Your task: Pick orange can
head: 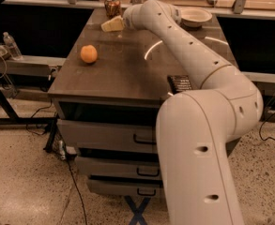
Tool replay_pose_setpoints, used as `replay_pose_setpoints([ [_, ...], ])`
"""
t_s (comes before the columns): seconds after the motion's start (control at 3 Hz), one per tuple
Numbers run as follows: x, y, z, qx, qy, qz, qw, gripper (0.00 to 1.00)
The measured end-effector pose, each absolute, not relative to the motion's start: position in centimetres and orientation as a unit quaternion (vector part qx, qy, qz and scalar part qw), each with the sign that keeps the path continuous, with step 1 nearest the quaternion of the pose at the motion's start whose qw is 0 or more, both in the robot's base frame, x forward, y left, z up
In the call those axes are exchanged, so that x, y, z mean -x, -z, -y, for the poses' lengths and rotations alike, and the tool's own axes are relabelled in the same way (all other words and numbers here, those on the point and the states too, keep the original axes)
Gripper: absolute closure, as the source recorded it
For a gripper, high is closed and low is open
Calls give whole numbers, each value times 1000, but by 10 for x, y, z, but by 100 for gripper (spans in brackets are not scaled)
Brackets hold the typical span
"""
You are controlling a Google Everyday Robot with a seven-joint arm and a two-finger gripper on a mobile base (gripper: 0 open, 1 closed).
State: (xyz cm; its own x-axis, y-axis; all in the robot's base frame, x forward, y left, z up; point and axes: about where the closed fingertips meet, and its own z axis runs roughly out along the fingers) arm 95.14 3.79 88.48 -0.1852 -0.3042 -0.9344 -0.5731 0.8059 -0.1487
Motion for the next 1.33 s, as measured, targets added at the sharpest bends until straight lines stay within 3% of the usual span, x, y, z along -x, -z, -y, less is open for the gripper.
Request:
replay_pose_setpoints([
  [1.0,-990,-883,-74,247,-170,-751,588,0],
  [1.33,-998,-884,-79,249,-170,-740,601,26],
])
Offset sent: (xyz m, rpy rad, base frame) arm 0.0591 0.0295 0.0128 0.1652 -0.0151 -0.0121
